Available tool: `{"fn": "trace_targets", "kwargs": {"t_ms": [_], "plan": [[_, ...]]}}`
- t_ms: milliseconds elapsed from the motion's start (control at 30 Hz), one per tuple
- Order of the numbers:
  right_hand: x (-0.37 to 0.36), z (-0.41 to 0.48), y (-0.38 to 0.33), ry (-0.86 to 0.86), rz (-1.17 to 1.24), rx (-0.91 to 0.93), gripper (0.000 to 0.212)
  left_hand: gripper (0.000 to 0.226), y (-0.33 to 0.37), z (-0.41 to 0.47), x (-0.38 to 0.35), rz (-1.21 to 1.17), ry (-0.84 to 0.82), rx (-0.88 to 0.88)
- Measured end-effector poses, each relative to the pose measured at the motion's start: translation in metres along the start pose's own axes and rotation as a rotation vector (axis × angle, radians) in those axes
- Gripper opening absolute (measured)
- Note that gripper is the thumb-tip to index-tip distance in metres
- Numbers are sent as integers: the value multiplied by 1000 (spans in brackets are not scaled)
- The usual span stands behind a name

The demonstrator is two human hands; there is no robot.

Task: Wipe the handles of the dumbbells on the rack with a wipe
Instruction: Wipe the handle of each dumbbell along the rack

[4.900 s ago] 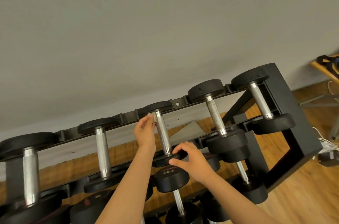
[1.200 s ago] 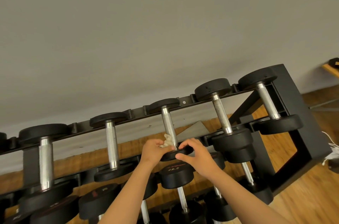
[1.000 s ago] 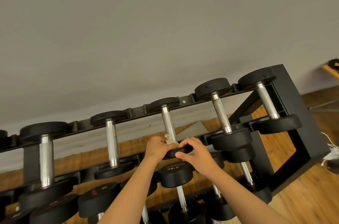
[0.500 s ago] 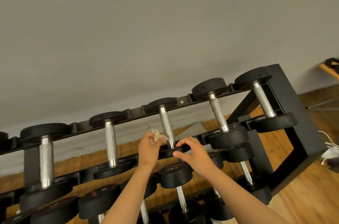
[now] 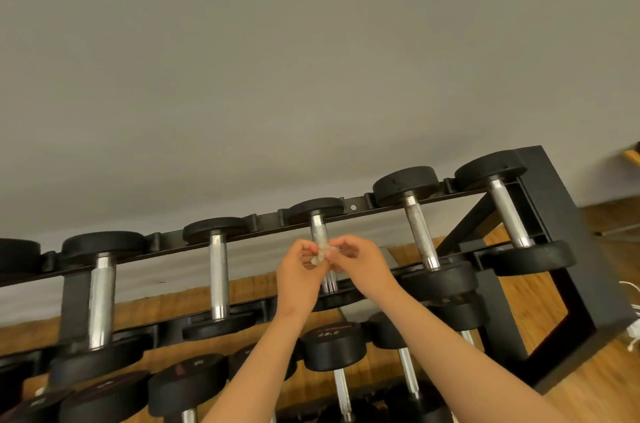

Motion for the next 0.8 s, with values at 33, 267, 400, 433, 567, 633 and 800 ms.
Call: {"fn": "trace_targets", "kwargs": {"t_ms": [33,267,400,433,567,633,800], "plan": [[-1,4,-2,-13,-11,-16,16,19,-1,1,1,-18,-1,4],[-2,29,-23,-68,-244,7,10,33,-13,-2,-3,-5,-12,25],[24,51,-47,232,-210,179,9,26,-28,2,-13,153,28,37],[25,56,-53,264,-206,212,9,25,-32,4,-17,152,57,62],[9,79,-65,164,-413,331,15,19,-36,7,-30,129,213,156],[0,87,-65,79,-517,365,14,15,-36,7,-31,151,268,180],[-10,90,-63,-8,-637,443,12,13,-42,4,-30,250,296,242]]}}
Point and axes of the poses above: each hand's wrist, its own z-axis towards the middle knuckle, its own x-axis out of the back of the hand, y = z × x, the point moved 7 cm from there along z, towards the middle knuckle, and after that the axes turned 10 degrees about z, right-handed, at the moved point
